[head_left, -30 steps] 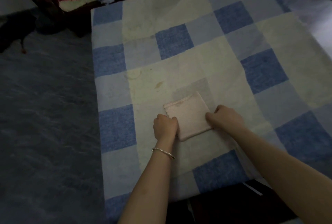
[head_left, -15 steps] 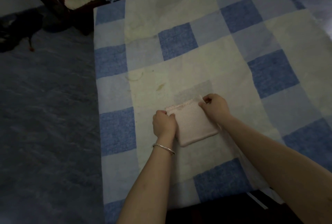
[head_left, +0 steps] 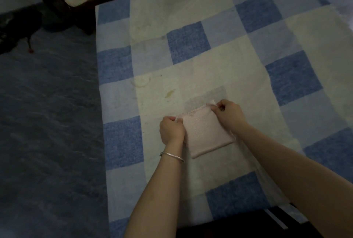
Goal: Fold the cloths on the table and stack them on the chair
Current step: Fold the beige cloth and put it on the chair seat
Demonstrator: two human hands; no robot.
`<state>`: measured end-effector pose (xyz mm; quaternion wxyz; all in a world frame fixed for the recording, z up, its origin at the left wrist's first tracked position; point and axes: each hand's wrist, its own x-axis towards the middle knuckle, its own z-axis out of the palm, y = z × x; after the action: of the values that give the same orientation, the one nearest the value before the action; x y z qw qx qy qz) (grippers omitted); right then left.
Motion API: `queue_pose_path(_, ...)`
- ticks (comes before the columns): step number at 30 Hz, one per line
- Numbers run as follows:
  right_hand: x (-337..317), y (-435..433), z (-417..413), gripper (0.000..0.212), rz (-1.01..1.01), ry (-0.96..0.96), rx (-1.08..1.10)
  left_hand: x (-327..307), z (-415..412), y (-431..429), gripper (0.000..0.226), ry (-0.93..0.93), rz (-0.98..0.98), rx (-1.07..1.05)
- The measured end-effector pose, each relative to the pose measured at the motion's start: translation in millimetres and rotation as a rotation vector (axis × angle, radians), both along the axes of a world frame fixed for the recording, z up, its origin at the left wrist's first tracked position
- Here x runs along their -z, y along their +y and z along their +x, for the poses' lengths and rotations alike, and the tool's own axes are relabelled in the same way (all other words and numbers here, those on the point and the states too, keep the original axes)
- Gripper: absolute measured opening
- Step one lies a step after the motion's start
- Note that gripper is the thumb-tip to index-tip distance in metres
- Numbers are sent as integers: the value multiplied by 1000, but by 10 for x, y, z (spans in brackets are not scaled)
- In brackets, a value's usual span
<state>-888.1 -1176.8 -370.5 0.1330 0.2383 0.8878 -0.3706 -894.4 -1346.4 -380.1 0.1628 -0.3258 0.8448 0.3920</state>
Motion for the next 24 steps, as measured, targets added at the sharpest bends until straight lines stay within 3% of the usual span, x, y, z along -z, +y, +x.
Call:
queue_pose_path(5,5,8,-2,25,-29,20,33,12,-8,25,26,16,2,-10)
queue_pose_path(11,-1,16,-1,21,-70,29,60,-85,89,20,24,159,43,-24)
queue_pose_path(16,-8,8,17,19,-98,57,79,-114,147,-20,9,305,214,56)
queue_pose_path(21,-31,27,36,23,-257,122,178,-83,138,-54,24,201,290,110)
queue_pose_path(24,-57,58,32,14,-346,89,164,-71,137,-110,41,148,293,81)
